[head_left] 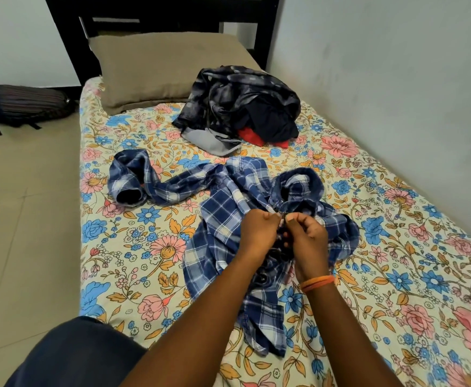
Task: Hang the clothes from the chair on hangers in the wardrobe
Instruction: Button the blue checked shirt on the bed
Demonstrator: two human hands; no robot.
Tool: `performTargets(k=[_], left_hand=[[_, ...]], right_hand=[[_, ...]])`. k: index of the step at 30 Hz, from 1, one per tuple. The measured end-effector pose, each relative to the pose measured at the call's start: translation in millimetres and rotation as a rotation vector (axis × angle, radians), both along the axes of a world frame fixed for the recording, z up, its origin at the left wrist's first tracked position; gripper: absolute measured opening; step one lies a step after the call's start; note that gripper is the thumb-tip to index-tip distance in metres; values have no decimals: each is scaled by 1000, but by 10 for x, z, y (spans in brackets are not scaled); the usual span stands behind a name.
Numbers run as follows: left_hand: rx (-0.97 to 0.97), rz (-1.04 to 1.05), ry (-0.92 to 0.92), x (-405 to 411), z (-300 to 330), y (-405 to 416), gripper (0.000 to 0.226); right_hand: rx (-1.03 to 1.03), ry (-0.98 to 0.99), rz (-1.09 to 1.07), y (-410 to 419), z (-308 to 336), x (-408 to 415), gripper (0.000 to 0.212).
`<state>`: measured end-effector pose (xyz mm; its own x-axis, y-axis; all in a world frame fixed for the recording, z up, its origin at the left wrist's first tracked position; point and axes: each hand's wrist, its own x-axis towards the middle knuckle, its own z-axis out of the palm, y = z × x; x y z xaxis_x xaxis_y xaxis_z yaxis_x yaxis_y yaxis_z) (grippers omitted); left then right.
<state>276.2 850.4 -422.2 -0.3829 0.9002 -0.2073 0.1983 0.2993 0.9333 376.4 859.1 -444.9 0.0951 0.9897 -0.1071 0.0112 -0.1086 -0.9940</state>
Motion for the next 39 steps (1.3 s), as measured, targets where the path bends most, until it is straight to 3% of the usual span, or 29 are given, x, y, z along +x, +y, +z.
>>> performTargets(k=[3,6,8,10,13,16,19,20,21,23,26,28,30,32,36,39], left_hand=[[25,-3,366,-144,-160,-89,19],[108,60,316,-375,-299,-215,14],[155,86,277,-575,-394,-308,13],[171,152,289,-805,-472,-410,9],[154,428,159,-1211,-489,-390,3],[143,695,33,-1683,-384,-320,11],[127,920,-82,-2066,-427,-361,23],[123,985,-162,-2140,-467,-384,25],[117,1032,-257,-2174,-474,-400,25],[92,1032,-494,-2190,-470,-402,29],[43,761,-978,-2139,-395,-358,60],[47,558,-1184,-2052,-314,-350,69],[55,524,-1145,-1917,-320,-366,50],[57,602,-962,-1797,-302,-441,30],[122,371,-711,-1552,-180,-654,43],[178,169,-522,-1310,-79,-851,55]], right_hand=[[27,-257,-132,30,-70,42,8],[149,-353,-301,7,84,-58,6],[297,-354,-294,2,253,-244,6],[461,-382,-190,50,361,-564,7],[656,-446,42,214,408,-1303,9],[530,-534,381,377,287,-2220,23],[376,-829,651,514,40,-2920,72],[370,-956,701,550,-34,-3049,78],[356,-1029,726,584,-85,-3122,70],[338,-896,677,593,-118,-3124,29],[356,-564,513,413,-34,-2714,26],[382,-432,483,165,23,-2249,19],[318,-349,506,-107,69,-1744,23],[251,-351,519,-279,46,-1275,31],[76,-388,490,-378,-23,-549,34],[69,-88,349,-430,59,-317,50]])
